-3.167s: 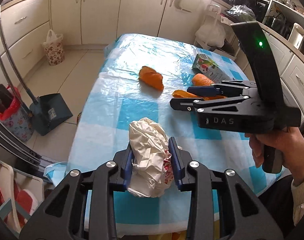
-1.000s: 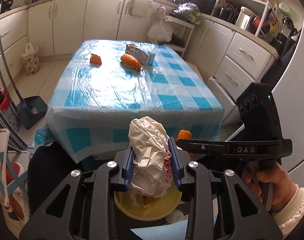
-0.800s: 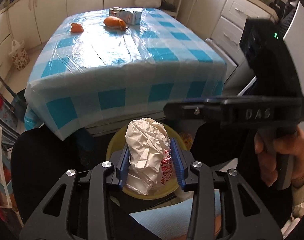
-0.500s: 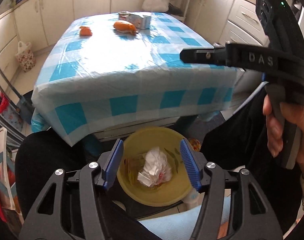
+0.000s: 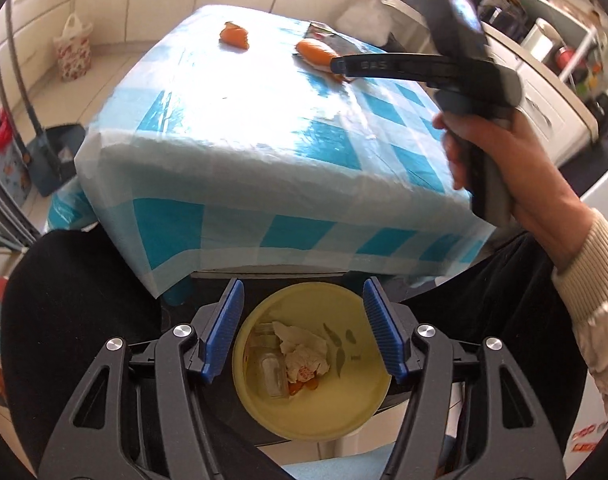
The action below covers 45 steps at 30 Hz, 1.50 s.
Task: Collect trash
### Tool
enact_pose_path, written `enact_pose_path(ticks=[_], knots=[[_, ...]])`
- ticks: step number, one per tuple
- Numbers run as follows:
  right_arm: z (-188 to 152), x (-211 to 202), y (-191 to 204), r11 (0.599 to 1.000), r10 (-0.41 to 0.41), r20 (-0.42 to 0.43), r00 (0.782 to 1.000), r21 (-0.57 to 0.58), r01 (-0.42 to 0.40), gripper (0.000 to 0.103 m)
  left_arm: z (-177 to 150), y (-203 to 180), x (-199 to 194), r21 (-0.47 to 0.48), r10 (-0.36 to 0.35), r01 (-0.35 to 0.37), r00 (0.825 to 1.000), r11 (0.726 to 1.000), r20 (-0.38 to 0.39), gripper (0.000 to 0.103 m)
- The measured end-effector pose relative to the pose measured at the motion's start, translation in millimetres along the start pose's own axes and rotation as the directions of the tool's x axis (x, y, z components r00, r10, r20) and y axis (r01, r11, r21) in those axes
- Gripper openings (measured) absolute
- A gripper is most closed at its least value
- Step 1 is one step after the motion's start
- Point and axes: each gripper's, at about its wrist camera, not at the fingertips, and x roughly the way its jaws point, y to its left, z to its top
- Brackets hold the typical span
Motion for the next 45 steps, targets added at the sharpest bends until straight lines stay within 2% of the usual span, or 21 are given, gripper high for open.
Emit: enact_pose_path(ticks=[5,8,9,11,13,15,18,20,21,22,23,25,26,27,29,30,31,32,35,41,45], knots=[[16,42,-5,1.0,-0.018,-0.051,0.999,-0.018,0.017,0.061,9,12,9,-0.04,-0.009,0.009,1.0,0.999,-0.007,0.06],[19,45,-27,0.988,0.103,-0.046,0.994,0.124,-0.096,0.041,16,16,15,-0.059,-0.015,0.015,1.0,0.998,-0.009,0.061],[19,45,-39,0.968,0.162,-0.033,0.986,0.197,-0.152,0.036,18,17,17,-0.066,-0.019,0.018,1.0,0.998,-0.012,0.062],[13,48,-66,0.889,0.298,-0.002,0.955,0.366,-0.276,0.032,21,19,22,-0.08,-0.025,0.023,0.999,0.996,-0.024,0.062],[1,54,-89,0.783,0.4,0.04,0.916,0.504,-0.364,0.028,21,20,25,-0.084,-0.027,0.024,0.999,0.996,-0.035,0.062],[-15,62,-111,0.623,0.505,0.113,0.856,0.639,-0.452,0.027,20,18,26,-0.08,-0.027,0.023,0.999,0.997,-0.04,0.063],[-47,70,-132,0.295,0.65,0.274,0.709,0.769,-0.567,0.027,21,17,29,-0.073,-0.021,0.018,0.999,0.997,-0.044,0.063],[-59,71,-131,0.133,0.724,0.342,0.599,0.782,-0.609,0.027,22,16,29,-0.07,-0.017,0.014,0.999,0.997,-0.045,0.064],[-63,65,-128,0.137,0.73,0.332,0.597,0.785,-0.604,0.027,22,15,30,-0.069,-0.015,0.012,0.999,0.998,-0.046,0.064],[-65,59,-126,0.197,0.723,0.28,0.631,0.792,-0.577,0.031,22,15,30,-0.069,-0.013,0.01,0.999,0.998,-0.046,0.064],[-68,53,-124,0.292,0.697,0.196,0.69,0.801,-0.523,0.032,22,14,31,-0.068,-0.012,0.009,0.999,0.998,-0.047,0.064],[-75,44,-126,0.313,0.666,0.189,0.721,0.807,-0.501,0.032,21,13,32,-0.065,-0.01,0.007,0.999,0.998,-0.048,0.064],[-78,36,-130,0.341,0.633,0.178,0.753,0.81,-0.478,0.035,20,12,33,-0.061,-0.008,0.005,0.999,0.998,-0.049,0.064],[-77,27,-134,0.404,0.575,0.153,0.803,0.8,-0.442,0.043,20,11,33,-0.058,-0.007,0.004,0.999,0.998,-0.05,0.064],[-67,9,-135,0.581,0.429,0.081,0.9,0.738,-0.343,0.06,19,9,33,-0.05,-0.003,0.0,0.999,0.999,-0.052,0.064],[-61,-2,-132,0.662,0.353,0.056,0.934,0.691,-0.291,0.064,18,8,34,-0.046,-0.001,-0.001,0.999,0.999,-0.051,0.064],[-56,-10,-128,0.715,0.308,0.058,0.95,0.644,-0.271,0.064,18,7,34,-0.043,0.001,-0.003,0.999,0.999,-0.05,0.064],[-49,-19,-122,0.759,0.279,0.071,0.958,0.595,-0.265,0.064,19,7,34,-0.041,0.002,-0.004,0.999,0.999,-0.05,0.064],[-34,-28,-103,0.827,0.269,0.086,0.959,0.49,-0.275,0.065,18,6,34,-0.04,0.003,-0.005,0.999,0.999,-0.051,0.064],[-29,-21,-86,0.872,0.26,0.071,0.963,0.411,-0.266,0.059,18,9,35,-0.049,0.0,-0.002,0.999,0.999,-0.053,0.064],[-18,-13,-108,0.848,0.239,0.108,0.965,0.461,-0.262,0.058,18,8,35,-0.039,0.004,-0.006,0.999,0.999,-0.054,0.064]])
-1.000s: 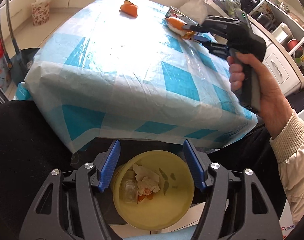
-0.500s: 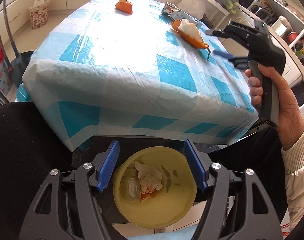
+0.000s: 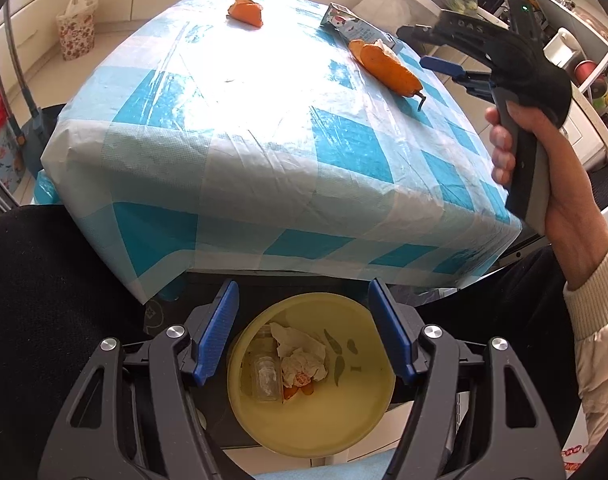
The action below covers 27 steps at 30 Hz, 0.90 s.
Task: Collect trash
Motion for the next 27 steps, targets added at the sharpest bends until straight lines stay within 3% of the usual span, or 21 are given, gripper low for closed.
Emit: enact_pose_path(ticks=[3,7,8,10,15,17,20,25,26,27], knots=[[5,12,-1,1.0,-0.002,-0.026,1.0,0.0,0.002,0.052,1,-1,0,0.0,0.001,-0.001,1.0,1.0,-0.001,0.064],[-2,35,7,0.997,-0.049,-0.088,0.995,-0.066,0.044,0.03,1,-2,1,0.005,0.004,-0.004,1.0,1.0,-0.001,0.064],[-3,35,8,0.996,-0.05,-0.084,0.995,-0.075,0.043,0.03,0,-2,1,0.007,0.006,-0.006,1.0,1.0,-0.002,0.064],[-1,28,10,0.996,-0.024,-0.067,0.997,-0.082,0.018,0.022,1,-3,2,0.009,0.008,-0.008,1.0,1.0,-0.004,0.064],[1,10,10,0.994,0.094,-0.029,0.995,-0.049,-0.095,0.022,2,-7,3,0.019,0.01,-0.01,1.0,1.0,-0.009,0.064],[1,4,5,0.988,0.155,-0.013,0.988,-0.003,-0.155,0.006,3,-6,1,0.013,0.003,-0.003,1.0,1.0,-0.005,0.064],[4,-6,-9,0.962,0.256,0.033,0.966,0.09,-0.258,0.006,7,-1,-2,-0.01,-0.006,0.006,1.0,1.0,0.002,0.064],[3,-4,-12,0.951,0.285,0.02,0.958,0.119,-0.285,0.007,10,2,-2,-0.023,-0.001,0.001,1.0,1.0,0.004,0.064],[2,-1,-7,0.953,0.288,0.0,0.958,0.099,-0.287,0.011,10,1,-1,-0.017,0.002,-0.002,1.0,1.0,0.001,0.064],[0,3,1,0.957,0.285,-0.023,0.958,0.071,-0.282,0.029,9,-1,-1,-0.009,0.007,-0.007,1.0,1.0,-0.002,0.064]])
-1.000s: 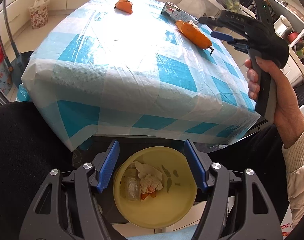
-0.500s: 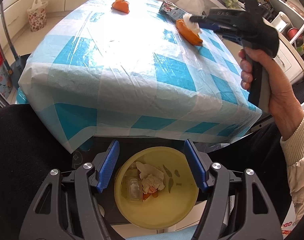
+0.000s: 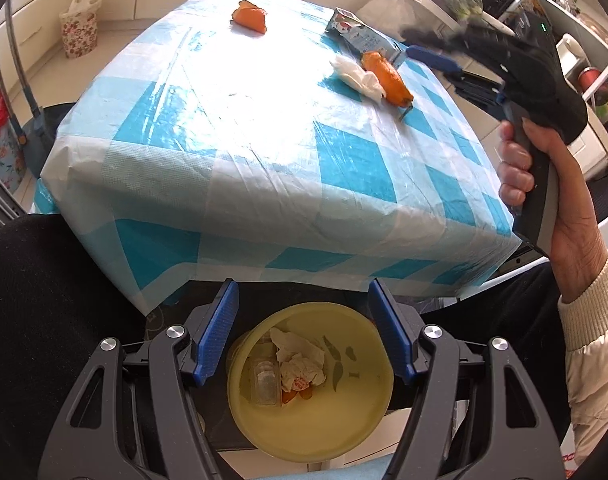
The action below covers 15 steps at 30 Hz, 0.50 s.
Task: Collect trash
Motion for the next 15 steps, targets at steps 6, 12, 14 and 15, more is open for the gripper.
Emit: enact_pose_path(ticks=[6,12,14,15], knots=[[-18,35,42,0.962,-0.12,-0.092,0.989,-0.256,0.093,0.05,3,-5,0,0.018,0.002,-0.002,1.0,1.0,0.0,0.064],[-35,71,52,0.896,-0.269,-0.152,0.951,-0.401,0.189,0.047,49,1,-28,0.034,0.032,-0.036,0.992,0.999,0.12,0.065],[-37,74,53,0.88,-0.297,-0.149,0.943,-0.425,0.21,0.044,76,7,-37,0.019,0.048,-0.051,0.984,0.998,0.171,0.067],[-37,74,52,0.878,-0.3,-0.149,0.942,-0.428,0.213,0.039,93,10,-40,0.01,0.057,-0.061,0.979,0.998,0.196,0.068]])
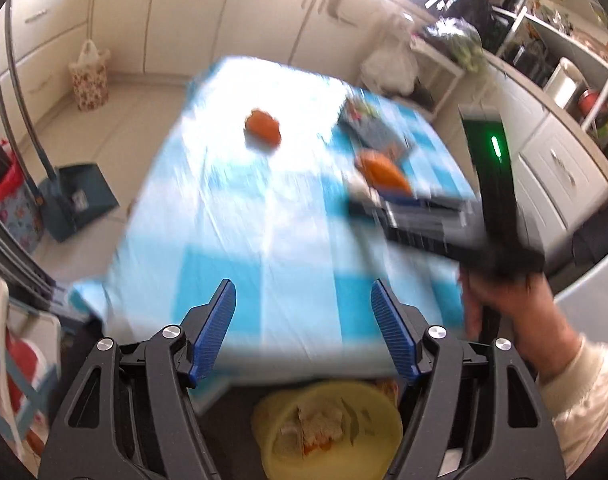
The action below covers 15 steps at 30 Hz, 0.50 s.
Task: Collect trash
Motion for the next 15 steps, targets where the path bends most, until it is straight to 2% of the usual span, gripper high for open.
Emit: enact_pose_path(ticks=[1,2,4,9,11,15], knots=[[0,0,-2,1.0,0.004,-0.002,1.0,0.006,-0.004,0.029,13,1,2,-0.003,0.009,-0.009,1.0,1.0,0.017,0.069],[0,-1,-5,1.0,0.01,-0.002,1.0,0.018,-0.01,0.027,26,3,6,-0.004,0.02,-0.02,0.999,1.0,0.034,0.069],[-1,-2,-9,0.999,0.028,0.001,1.0,0.044,-0.028,0.026,56,7,24,-0.016,0.047,-0.047,0.998,0.999,0.046,0.07],[-4,-4,-9,0.998,0.049,0.003,0.999,0.047,-0.049,0.026,110,11,79,-0.123,0.065,-0.065,0.998,0.99,-0.003,0.07],[-4,-4,-10,0.997,0.061,0.006,0.998,0.053,-0.062,0.026,120,9,97,-0.139,0.089,-0.09,0.996,0.986,-0.017,0.07],[-5,-4,-14,0.994,0.087,0.012,0.996,0.071,-0.088,0.027,135,0,127,-0.138,0.18,-0.182,0.983,0.974,-0.028,0.07]])
